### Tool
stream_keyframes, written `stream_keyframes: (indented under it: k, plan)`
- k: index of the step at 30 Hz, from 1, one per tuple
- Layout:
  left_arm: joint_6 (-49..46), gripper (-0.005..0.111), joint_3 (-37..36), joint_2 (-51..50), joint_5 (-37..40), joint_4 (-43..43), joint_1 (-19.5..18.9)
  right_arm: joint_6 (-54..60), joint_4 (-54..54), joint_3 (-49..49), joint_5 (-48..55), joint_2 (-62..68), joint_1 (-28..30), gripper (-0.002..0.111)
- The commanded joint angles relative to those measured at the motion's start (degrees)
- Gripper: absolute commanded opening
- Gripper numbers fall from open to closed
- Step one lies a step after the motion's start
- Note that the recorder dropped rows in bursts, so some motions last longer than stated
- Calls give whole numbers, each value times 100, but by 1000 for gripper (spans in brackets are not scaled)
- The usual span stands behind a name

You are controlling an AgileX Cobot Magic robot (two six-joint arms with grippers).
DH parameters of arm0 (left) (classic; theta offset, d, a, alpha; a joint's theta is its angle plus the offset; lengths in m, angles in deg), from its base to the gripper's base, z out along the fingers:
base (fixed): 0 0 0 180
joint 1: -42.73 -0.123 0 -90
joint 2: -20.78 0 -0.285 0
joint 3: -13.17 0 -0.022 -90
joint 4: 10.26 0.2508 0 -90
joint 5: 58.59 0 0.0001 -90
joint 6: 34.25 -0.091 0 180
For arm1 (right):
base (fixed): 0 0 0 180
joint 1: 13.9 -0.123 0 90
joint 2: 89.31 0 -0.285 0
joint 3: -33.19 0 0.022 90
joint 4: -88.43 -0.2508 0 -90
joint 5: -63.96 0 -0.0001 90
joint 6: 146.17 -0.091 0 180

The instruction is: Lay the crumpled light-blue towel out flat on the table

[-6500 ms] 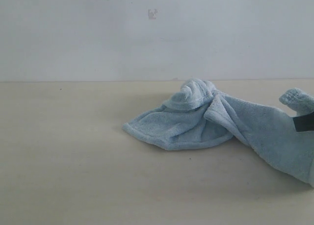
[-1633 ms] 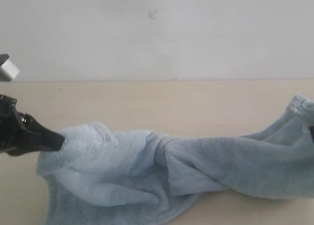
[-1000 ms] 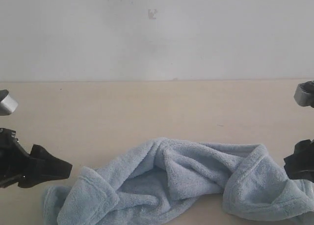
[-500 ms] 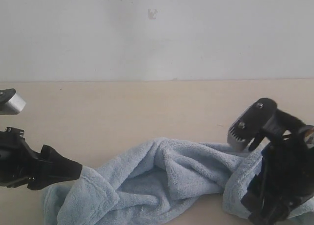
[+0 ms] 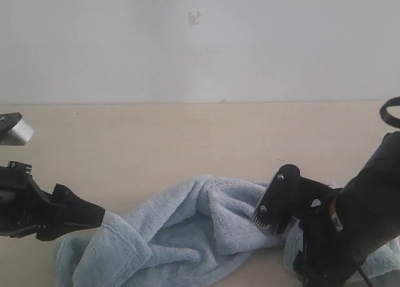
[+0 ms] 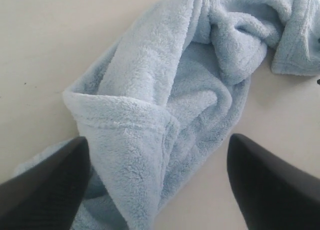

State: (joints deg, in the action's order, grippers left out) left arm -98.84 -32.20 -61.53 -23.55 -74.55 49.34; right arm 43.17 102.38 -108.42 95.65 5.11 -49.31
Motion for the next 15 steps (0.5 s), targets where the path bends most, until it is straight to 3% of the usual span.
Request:
stream_keyframes:
  k: [1,5,7,12,15]
  plan:
    - [-44,72,-22,7,-68,-38,31,-242,346,-22,-181,391,-11,55]
    - [-44,72,-22,7,-68,-38,31,-482,471,-75,-455,674,-11,51]
    - [-44,72,-22,7,-68,-38,31,-798,613,-75,-488,778,-11,41]
    - [-44,72,-22,7,-98,-38,31,-1398,1251,-75,-364,983,-11,3]
    - [-44,72,-22,7,-98,-38,31,-1794,1319,-136,-320,983,-11,0]
